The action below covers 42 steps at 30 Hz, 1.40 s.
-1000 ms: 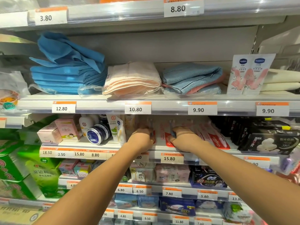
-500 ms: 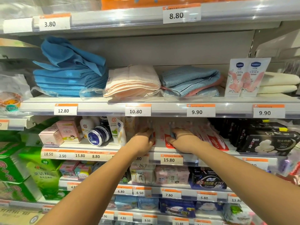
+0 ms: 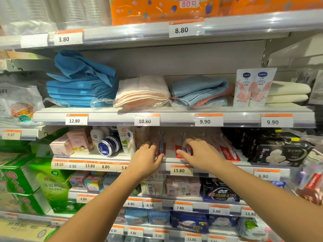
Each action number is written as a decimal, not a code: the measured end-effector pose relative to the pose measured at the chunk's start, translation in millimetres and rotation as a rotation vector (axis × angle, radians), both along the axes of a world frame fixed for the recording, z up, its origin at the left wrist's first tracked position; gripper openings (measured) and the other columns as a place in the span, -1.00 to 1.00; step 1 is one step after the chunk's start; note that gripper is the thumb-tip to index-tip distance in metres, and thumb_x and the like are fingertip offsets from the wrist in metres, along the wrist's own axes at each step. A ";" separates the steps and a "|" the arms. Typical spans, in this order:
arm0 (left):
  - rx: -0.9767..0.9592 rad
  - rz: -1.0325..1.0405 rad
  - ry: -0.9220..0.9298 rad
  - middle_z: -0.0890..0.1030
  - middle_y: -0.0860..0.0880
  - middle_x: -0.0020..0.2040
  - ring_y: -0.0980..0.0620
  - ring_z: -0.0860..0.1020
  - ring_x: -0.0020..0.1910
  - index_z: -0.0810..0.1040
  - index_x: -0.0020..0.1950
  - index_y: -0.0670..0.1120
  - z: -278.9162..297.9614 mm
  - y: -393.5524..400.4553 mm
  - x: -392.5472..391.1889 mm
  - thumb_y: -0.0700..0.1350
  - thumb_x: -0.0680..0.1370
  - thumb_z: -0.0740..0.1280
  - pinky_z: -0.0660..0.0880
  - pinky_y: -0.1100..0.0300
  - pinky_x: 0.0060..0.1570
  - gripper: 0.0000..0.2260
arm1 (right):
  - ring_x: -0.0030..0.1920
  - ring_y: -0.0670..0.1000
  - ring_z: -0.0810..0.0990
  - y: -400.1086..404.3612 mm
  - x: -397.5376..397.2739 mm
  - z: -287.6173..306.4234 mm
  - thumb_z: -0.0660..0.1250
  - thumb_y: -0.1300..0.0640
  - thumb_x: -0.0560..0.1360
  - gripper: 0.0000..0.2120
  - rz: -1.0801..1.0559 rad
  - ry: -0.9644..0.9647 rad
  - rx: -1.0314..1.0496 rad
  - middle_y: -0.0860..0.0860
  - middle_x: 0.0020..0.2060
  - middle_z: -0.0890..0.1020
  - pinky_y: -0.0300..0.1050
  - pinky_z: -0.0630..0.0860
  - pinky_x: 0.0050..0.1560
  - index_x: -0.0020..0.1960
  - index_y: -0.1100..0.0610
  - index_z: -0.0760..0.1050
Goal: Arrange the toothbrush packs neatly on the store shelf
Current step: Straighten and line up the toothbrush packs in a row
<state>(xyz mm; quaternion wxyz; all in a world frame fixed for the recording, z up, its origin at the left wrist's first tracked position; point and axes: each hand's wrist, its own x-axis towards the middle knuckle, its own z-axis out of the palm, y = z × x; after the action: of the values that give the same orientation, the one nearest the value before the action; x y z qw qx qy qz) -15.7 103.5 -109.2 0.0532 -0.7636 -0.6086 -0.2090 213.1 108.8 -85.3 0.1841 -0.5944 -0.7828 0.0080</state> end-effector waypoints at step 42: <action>0.300 0.042 0.012 0.47 0.02 -0.01 -0.03 0.46 -0.03 0.49 0.09 -0.02 -44.4 -16.1 -8.9 0.16 0.62 0.20 0.40 0.04 0.00 -0.73 | 0.35 0.18 0.53 1.3 -3.4 -27.7 -0.03 -0.41 0.60 -0.32 -0.055 0.052 -0.078 0.08 0.44 0.46 0.11 0.51 0.28 0.53 -0.03 0.36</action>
<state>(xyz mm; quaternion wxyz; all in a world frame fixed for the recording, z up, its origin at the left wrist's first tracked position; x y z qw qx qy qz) -24.6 87.4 -153.6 0.1747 -0.7355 -0.5858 -0.2922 209.7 110.0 -113.0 0.1813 -0.6218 -0.7603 0.0489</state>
